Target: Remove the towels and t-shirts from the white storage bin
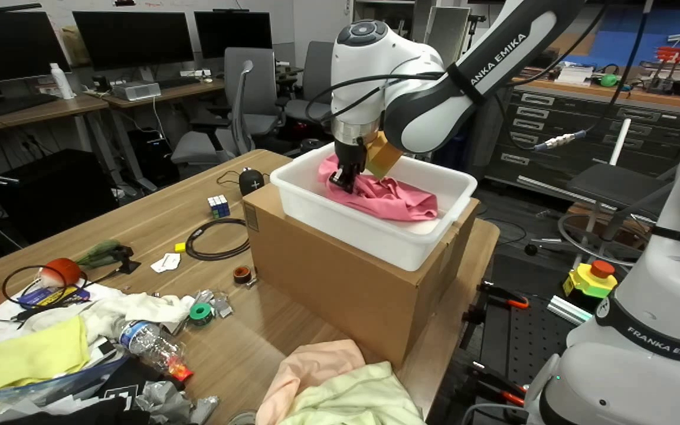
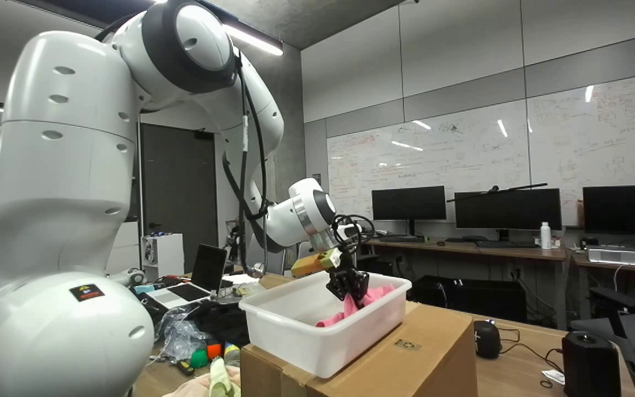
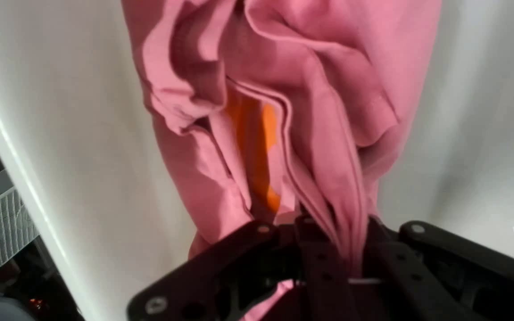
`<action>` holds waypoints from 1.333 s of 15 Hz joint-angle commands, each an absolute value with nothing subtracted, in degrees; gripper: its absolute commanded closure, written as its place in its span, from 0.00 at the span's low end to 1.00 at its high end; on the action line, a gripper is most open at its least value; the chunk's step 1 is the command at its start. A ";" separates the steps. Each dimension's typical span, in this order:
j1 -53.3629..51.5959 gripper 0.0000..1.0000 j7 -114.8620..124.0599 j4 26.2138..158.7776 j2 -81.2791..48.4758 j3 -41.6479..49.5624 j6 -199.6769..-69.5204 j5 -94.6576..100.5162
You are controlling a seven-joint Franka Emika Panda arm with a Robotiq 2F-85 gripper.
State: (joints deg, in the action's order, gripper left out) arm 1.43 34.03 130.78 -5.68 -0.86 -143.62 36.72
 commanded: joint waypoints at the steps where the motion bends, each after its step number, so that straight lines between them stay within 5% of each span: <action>1: 0.14 0.95 34.11 132.22 -2.66 0.18 -145.52 34.56; 12: 0.95 0.96 47.19 146.81 24.97 -1.89 -155.30 34.18; 20: 4.60 0.96 43.74 152.38 44.02 -12.91 -154.75 22.84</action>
State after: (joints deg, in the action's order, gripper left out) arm 3.65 45.97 150.27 37.16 -9.62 -155.66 27.10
